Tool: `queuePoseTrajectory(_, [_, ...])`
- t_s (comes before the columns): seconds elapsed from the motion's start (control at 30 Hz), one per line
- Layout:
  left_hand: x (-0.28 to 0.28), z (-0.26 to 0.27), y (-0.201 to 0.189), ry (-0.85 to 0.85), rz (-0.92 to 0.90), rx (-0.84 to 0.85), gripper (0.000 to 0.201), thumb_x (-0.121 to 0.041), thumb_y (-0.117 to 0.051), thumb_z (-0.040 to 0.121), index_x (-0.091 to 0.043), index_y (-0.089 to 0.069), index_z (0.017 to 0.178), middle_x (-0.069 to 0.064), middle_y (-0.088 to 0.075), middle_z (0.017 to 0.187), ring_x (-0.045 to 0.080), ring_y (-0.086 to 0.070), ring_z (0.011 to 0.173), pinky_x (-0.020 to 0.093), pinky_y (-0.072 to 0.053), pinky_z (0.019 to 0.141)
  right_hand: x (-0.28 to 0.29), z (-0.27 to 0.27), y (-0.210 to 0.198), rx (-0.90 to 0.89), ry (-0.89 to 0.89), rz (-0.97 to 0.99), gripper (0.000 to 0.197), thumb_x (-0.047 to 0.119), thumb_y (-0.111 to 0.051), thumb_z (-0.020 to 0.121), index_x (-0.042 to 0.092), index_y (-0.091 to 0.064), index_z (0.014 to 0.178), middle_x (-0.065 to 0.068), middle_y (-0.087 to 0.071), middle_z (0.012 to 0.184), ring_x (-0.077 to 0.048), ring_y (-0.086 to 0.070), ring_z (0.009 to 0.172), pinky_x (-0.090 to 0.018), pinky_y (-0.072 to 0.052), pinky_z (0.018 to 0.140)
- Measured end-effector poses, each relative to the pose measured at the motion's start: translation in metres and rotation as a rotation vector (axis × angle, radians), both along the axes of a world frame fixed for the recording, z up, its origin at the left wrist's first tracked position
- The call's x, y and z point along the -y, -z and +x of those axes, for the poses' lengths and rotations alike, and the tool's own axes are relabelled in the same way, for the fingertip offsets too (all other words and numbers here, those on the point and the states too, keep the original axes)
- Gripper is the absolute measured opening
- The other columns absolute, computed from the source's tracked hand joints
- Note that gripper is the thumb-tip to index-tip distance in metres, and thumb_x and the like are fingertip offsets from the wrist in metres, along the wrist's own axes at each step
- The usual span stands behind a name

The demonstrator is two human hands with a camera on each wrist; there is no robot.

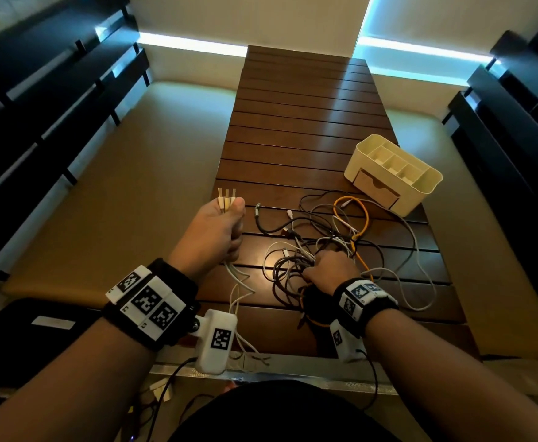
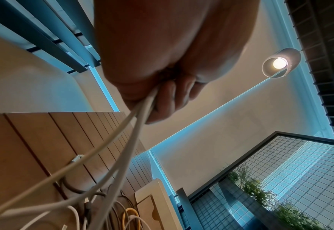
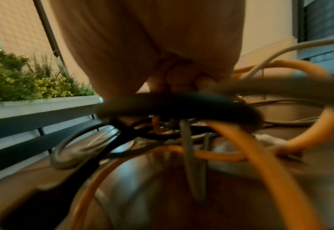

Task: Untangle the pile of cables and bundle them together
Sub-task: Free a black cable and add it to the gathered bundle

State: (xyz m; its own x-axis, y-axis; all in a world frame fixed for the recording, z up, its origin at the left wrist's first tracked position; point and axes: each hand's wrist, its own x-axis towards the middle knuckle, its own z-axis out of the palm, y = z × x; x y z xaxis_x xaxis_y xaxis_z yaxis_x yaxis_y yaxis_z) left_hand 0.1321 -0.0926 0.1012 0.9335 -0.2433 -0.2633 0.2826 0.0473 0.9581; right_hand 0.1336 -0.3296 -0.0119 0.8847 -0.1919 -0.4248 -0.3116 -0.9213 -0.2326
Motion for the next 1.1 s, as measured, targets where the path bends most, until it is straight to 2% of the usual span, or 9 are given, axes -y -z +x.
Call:
queuePoseTrajectory(0.13, [0.001,0.000,0.001,0.004,0.001,-0.006,0.026,-0.033,-0.039,0.105,-0.018,-0.043,0.084,-0.006,-0.037,0.055,0.011,-0.028,0.043,0.024,-0.028,0.042,0.019,0.002,-0.005,0.018,-0.051,0.179,0.015,0.027,-0.070,0.083,0.023,-0.059,0.073,0.000,-0.059,0.090,-0.011,-0.054,0.076,-0.024,-0.038,0.057])
queuePoseTrajectory(0.3, [0.005,0.001,0.000,0.017,0.016,-0.003,0.028,-0.033,-0.039,0.105,-0.018,-0.043,0.081,-0.007,-0.038,0.055,0.010,-0.029,0.043,0.025,-0.028,0.043,0.025,0.010,-0.016,-0.176,-0.181,0.176,0.005,0.028,-0.069,0.087,0.024,-0.070,0.089,0.003,-0.062,0.099,-0.013,-0.058,0.090,-0.027,-0.049,0.072])
queuePoseTrajectory(0.47, [0.009,0.003,0.000,0.024,0.031,0.003,0.029,-0.033,-0.038,0.105,-0.018,-0.045,0.081,-0.005,-0.038,0.057,0.011,-0.029,0.044,0.025,-0.030,0.042,0.019,0.019,-0.016,-0.065,-0.047,0.348,0.016,0.019,-0.054,0.096,0.027,-0.068,0.099,0.003,-0.069,0.095,-0.013,-0.067,0.087,-0.031,-0.059,0.077])
queuePoseTrajectory(0.53, [0.010,0.003,0.000,0.024,0.030,0.002,0.030,-0.033,-0.038,0.105,-0.018,-0.045,0.080,-0.004,-0.038,0.058,0.011,-0.029,0.044,0.025,-0.029,0.042,0.018,0.021,-0.010,-0.102,-0.030,0.313,0.021,0.015,-0.052,0.096,0.025,-0.070,0.099,0.002,-0.070,0.094,-0.017,-0.068,0.089,-0.037,-0.059,0.084])
queuePoseTrajectory(0.63, [0.009,0.005,0.000,0.013,0.031,-0.007,0.029,-0.033,-0.039,0.105,-0.018,-0.044,0.081,-0.004,-0.038,0.058,0.011,-0.029,0.044,0.025,-0.029,0.042,0.019,0.022,-0.004,-0.091,-0.129,0.143,0.026,0.014,-0.049,0.095,0.020,-0.073,0.105,0.001,-0.065,0.109,-0.020,-0.061,0.104,-0.035,-0.053,0.091])
queuePoseTrajectory(0.7, [0.007,0.007,0.001,0.002,0.035,-0.013,0.028,-0.034,-0.039,0.105,-0.018,-0.044,0.082,-0.004,-0.037,0.058,0.011,-0.028,0.044,0.025,-0.029,0.042,0.019,0.023,0.001,-0.041,-0.142,0.075,0.025,0.018,-0.049,0.095,0.016,-0.073,0.104,-0.002,-0.065,0.109,-0.023,-0.060,0.105,-0.032,-0.051,0.088])
queuePoseTrajectory(0.83, [0.006,0.010,0.003,-0.006,0.045,-0.021,0.030,-0.035,-0.039,0.105,-0.018,-0.043,0.080,-0.004,-0.037,0.058,0.012,-0.028,0.044,0.025,-0.029,0.042,0.022,0.029,0.008,-0.006,-0.099,-0.006,0.028,0.030,-0.051,0.096,0.010,-0.062,0.080,-0.003,-0.057,0.080,-0.027,-0.061,0.091,-0.031,-0.045,0.073])
queuePoseTrajectory(1.0, [0.013,0.017,0.002,-0.003,0.058,-0.015,0.028,-0.034,-0.039,0.105,-0.018,-0.043,0.082,-0.005,-0.037,0.056,0.011,-0.029,0.043,0.025,-0.029,0.042,0.020,0.035,0.012,-0.012,-0.062,-0.144,0.043,0.055,-0.062,0.086,0.012,-0.058,0.079,-0.005,-0.060,0.084,-0.023,-0.054,0.074,-0.029,-0.042,0.062])
queuePoseTrajectory(1.1, [0.020,0.022,0.001,0.011,0.066,-0.007,0.027,-0.033,-0.038,0.105,-0.017,-0.042,0.083,-0.005,-0.036,0.056,0.011,-0.029,0.042,0.024,-0.029,0.041,0.012,0.035,0.012,-0.027,-0.088,-0.151,0.038,0.048,-0.066,0.084,0.010,-0.063,0.086,-0.007,-0.065,0.091,-0.025,-0.057,0.077,-0.030,-0.046,0.065])
